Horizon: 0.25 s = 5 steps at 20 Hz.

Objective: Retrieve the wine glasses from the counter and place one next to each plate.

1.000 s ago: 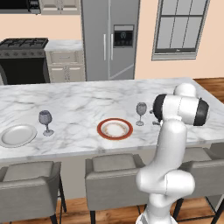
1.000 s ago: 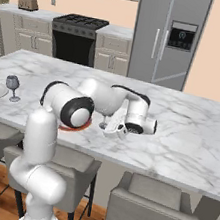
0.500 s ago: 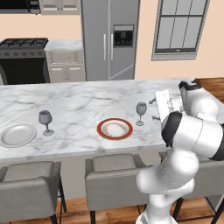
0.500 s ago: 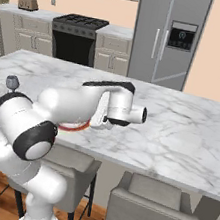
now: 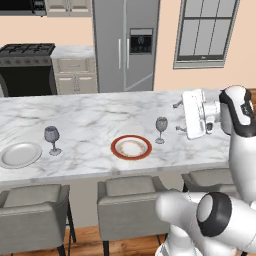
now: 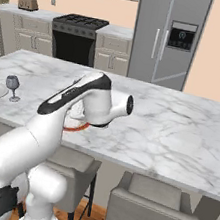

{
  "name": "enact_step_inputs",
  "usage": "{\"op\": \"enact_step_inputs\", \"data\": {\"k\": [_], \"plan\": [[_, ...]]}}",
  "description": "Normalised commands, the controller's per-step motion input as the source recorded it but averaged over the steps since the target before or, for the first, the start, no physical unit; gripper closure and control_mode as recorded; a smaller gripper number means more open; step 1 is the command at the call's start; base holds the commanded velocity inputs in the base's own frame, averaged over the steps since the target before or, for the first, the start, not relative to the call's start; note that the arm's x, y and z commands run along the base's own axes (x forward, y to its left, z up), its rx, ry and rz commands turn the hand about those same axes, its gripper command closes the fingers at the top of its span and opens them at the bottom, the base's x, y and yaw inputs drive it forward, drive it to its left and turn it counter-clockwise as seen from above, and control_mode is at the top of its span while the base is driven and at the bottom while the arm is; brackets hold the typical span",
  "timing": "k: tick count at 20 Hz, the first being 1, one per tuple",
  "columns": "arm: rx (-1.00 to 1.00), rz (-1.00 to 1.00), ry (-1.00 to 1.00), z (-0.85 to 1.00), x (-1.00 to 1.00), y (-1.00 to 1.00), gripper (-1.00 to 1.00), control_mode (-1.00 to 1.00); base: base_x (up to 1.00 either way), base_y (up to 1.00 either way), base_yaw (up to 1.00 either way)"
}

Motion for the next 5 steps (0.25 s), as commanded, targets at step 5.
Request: {"op": "enact_step_inputs", "data": {"k": [5], "plan": [[0.0,0.04,-0.17,0.71,-1.0,0.13,-1.0,-1.0,0.0,0.0,0.0]]}}
